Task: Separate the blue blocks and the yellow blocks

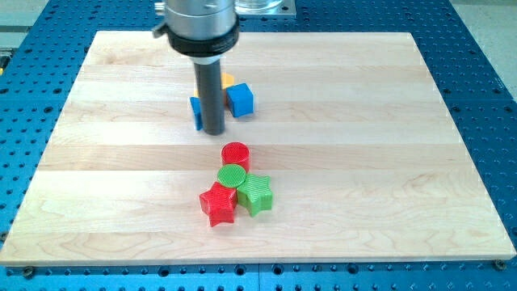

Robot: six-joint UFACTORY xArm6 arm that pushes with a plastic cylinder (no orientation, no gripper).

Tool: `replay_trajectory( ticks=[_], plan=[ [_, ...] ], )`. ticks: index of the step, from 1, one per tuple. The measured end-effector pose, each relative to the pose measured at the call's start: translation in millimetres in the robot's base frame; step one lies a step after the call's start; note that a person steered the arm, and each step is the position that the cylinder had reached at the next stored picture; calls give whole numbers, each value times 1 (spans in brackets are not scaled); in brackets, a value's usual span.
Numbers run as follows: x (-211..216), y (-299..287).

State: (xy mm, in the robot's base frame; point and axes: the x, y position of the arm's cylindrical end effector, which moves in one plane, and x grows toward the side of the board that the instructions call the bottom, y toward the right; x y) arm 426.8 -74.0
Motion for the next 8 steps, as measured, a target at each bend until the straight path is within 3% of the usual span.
replay_trajectory(
  ticks=[1, 4, 6, 8],
  plan=[
    [26, -20],
    [-27, -9],
    [-87, 3],
    [-88, 0]
  ],
)
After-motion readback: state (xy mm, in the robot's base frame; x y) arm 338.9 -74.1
